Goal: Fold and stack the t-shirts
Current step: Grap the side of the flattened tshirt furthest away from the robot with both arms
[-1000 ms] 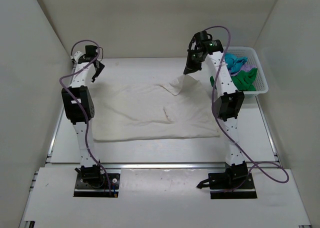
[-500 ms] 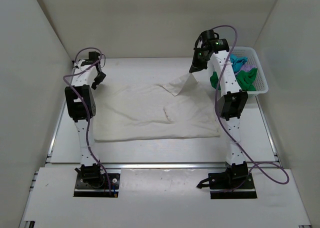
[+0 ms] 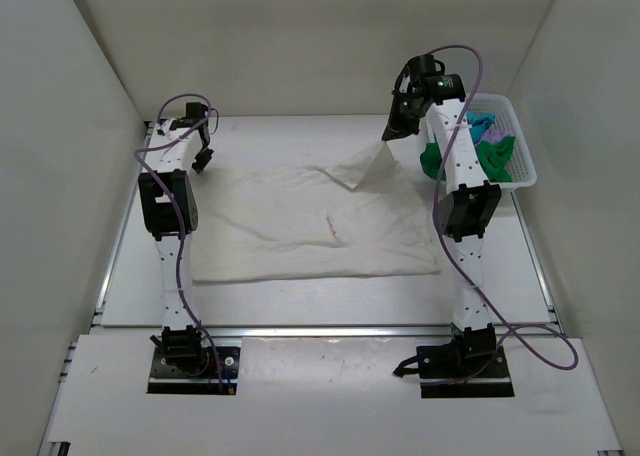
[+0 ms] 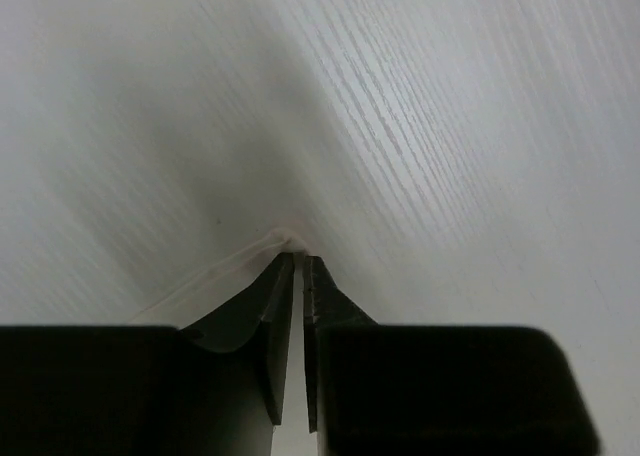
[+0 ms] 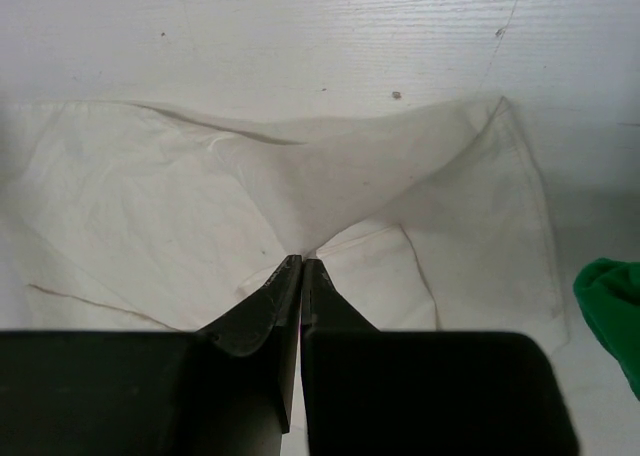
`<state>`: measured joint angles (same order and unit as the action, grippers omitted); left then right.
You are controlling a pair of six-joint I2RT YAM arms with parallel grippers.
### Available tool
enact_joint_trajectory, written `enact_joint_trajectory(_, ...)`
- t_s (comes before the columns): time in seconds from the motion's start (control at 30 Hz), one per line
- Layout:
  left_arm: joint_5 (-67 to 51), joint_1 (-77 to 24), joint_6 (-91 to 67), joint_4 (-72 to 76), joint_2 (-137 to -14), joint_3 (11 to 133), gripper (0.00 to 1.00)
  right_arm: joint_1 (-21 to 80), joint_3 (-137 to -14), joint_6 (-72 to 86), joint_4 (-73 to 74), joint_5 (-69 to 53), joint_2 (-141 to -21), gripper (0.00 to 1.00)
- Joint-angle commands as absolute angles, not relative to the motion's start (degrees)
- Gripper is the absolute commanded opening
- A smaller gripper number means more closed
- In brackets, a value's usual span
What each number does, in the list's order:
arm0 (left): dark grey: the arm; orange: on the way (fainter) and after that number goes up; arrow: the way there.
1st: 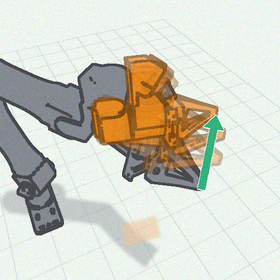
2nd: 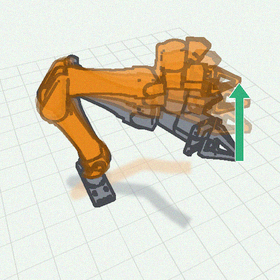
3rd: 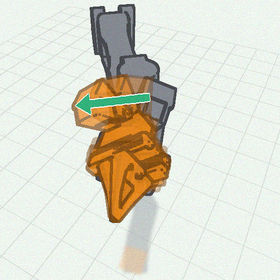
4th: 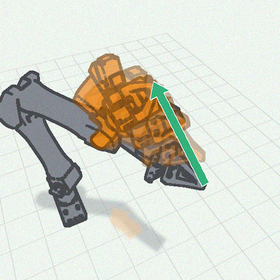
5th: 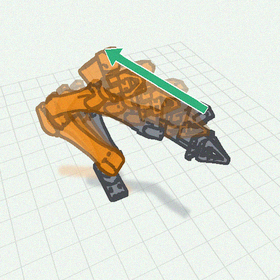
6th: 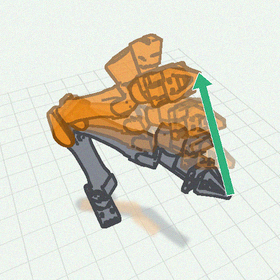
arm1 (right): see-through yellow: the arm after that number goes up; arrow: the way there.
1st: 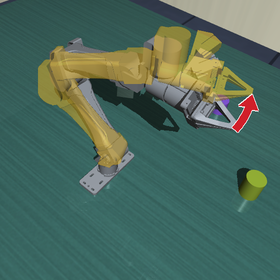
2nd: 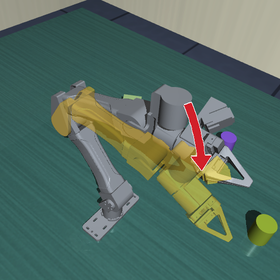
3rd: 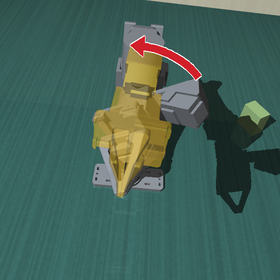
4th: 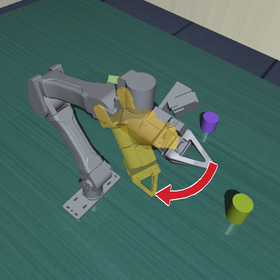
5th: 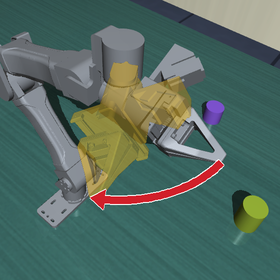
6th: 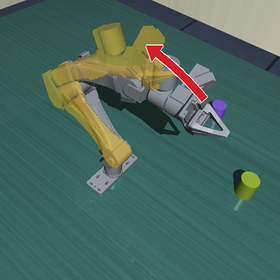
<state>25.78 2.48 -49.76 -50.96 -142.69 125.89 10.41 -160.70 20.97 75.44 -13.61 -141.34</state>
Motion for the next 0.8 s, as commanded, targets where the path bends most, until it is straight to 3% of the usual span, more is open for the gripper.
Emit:
enact_joint_trajectory(0.0,26.6,2.3,-49.7,-53.3,-142.6,129.0,0.19,9.9,-161.5,20.8,75.7,-14.1,-136.9,0.00)
enact_joint_trajectory(0.1,26.2,2.5,-49.4,-54.6,-143.0,130.7,0.10,9.1,-161.6,20.6,75.4,-13.5,-137.1,0.01)
enact_joint_trajectory(0.17,27.0,2.5,-48.7,-54.6,-142.6,130.3,0.30,8.6,-161.6,20.7,75.2,-14.1,-136.8,0.00)
enact_joint_trajectory(0.27,28.7,1.7,-48.4,-55.5,-142.6,129.2,0.52,8.2,-161.5,20.5,75.2,-14.2,-136.8,0.01)
enact_joint_trajectory(0.33,28.5,1.4,-48.8,-54.1,-141.9,127.6,0.57,8.2,-161.5,20.8,75.1,-14.0,-136.9,0.00)
enact_joint_trajectory(0.37,28.8,1.3,-48.6,-53.3,-141.5,126.6,0.56,8.1,-161.6,20.7,75.1,-14.1,-136.6,0.01)
enact_joint_trajectory(0.47,29.3,1.1,-49.3,-53.1,-141.1,126.2,0.32,8.4,-161.7,20.5,75.1,-14.0,-136.4,0.00)
enact_joint_trajectory(0.6,30.3,1.0,-49.1,-54.3,-142.4,128.5,0.13,8.3,-161.6,20.5,75.0,-14.3,-136.2,0.00)
enact_joint_trajectory(0.77,28.0,1.7,-50.2,-54.1,-141.8,127.9,0.00,7.6,-161.5,20.9,74.9,-14.7,-136.5,0.00)
